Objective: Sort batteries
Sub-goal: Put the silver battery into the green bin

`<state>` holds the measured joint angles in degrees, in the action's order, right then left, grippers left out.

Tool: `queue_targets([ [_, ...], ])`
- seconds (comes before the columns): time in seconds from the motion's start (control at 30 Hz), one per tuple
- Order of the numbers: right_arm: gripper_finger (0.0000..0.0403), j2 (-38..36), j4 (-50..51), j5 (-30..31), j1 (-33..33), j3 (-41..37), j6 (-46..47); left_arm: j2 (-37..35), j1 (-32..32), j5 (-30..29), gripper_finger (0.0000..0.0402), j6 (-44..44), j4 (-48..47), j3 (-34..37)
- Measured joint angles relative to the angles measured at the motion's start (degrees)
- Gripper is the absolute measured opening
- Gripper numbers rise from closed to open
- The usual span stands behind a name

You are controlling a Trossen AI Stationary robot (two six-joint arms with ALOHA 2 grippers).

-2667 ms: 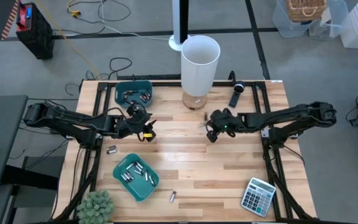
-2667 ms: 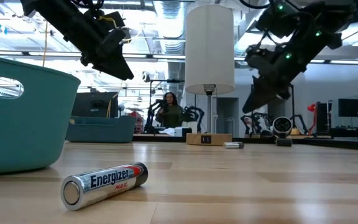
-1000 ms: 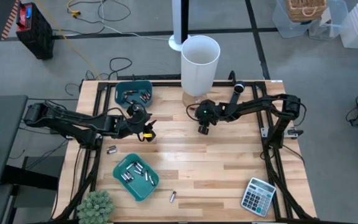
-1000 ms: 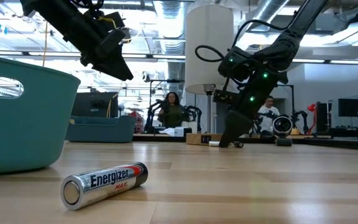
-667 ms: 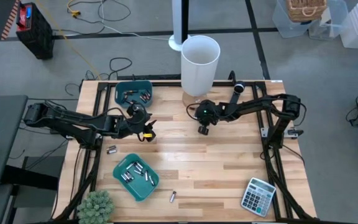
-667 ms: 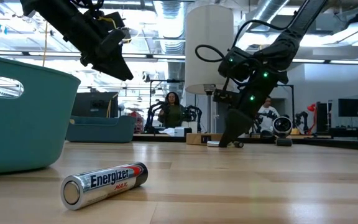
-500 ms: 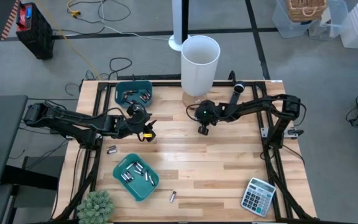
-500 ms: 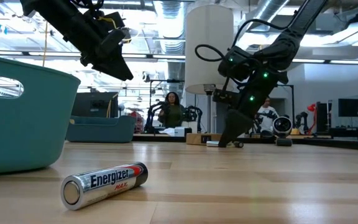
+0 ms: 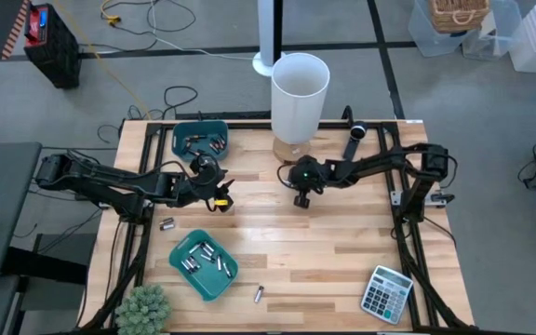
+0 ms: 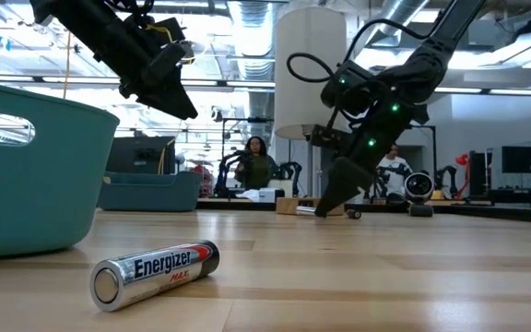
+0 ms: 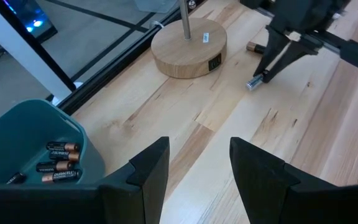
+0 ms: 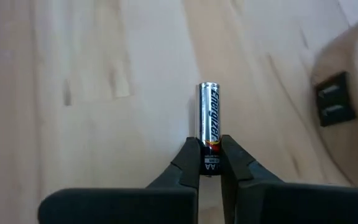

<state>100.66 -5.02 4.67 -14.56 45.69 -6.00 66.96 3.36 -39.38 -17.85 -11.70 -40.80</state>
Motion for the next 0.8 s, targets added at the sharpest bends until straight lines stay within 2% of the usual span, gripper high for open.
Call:
queue_targets([
  [0.23,0.0032,-0.05,-4.49,-2.03,2.7,0.0,-0.02,0.0,0.0,0.0,0.0164,0.01,-0.04,0.0],
  [0.37,0.0032,-0.11,-11.83,-7.32,5.34,0.0,0.02,0.0,0.47,-0.07,0.0164,1.24,1.41,0.0],
  [0.57,0.0032,-0.11,-24.5,-11.52,10.93,0.43,0.18,0.0,1.52,-0.87,0.0164,3.66,5.25,0.02],
  [0.8,0.0032,1.09,-25.22,-11.76,17.16,7.37,0.43,-2.12,3.95,-3.91,0.0164,6.05,8.75,0.04],
])
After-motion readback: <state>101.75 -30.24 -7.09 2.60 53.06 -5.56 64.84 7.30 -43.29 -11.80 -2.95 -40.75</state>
